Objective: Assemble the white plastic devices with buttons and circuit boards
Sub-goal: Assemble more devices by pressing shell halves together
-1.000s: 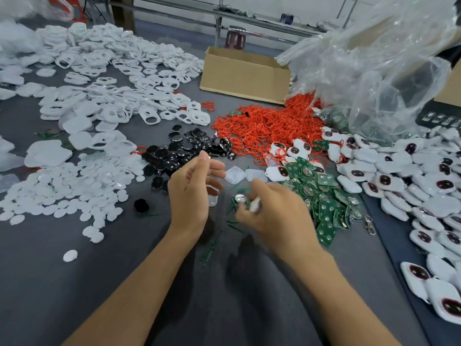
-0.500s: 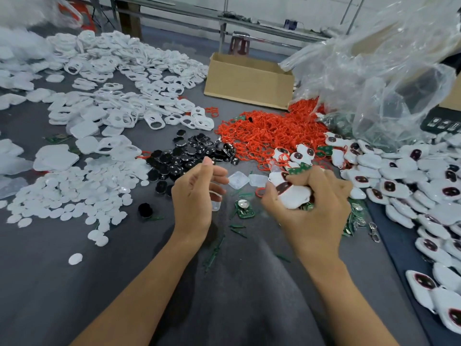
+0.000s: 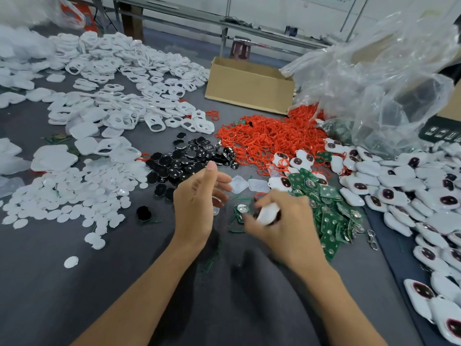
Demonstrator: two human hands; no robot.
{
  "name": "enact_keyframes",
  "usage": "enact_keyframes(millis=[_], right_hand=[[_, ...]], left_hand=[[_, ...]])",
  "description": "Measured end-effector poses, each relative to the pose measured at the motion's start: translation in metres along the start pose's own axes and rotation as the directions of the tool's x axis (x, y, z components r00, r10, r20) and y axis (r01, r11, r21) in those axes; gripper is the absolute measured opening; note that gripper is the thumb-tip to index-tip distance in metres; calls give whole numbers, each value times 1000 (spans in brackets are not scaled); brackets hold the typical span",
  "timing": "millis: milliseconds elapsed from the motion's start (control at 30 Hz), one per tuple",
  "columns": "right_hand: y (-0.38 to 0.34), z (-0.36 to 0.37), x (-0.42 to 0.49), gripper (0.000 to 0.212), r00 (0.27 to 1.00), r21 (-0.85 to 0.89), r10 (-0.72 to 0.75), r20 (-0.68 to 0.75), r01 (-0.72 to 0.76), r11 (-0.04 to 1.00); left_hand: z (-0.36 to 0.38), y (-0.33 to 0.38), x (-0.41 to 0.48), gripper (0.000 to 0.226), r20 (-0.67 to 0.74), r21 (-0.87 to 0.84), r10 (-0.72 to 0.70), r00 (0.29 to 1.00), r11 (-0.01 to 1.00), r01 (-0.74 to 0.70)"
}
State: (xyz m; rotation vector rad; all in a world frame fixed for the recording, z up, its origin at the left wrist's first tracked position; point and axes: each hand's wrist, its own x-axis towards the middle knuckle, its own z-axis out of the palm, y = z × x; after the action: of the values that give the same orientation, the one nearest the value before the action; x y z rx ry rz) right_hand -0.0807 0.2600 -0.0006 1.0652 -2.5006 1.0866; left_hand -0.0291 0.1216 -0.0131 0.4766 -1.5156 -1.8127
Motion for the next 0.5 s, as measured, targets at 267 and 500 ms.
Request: enact_keyframes(millis=[267,500], right_hand=[[-7,-5,6,19,997,450,68,-34,-46,892],[-2,-4,9,35,985,682,118,126,-172,711]], left_hand=[[2,2,-6,23,283,14,-14,959,1000,11],[3,-1,-6,20,323,55,40,946,997,-61]])
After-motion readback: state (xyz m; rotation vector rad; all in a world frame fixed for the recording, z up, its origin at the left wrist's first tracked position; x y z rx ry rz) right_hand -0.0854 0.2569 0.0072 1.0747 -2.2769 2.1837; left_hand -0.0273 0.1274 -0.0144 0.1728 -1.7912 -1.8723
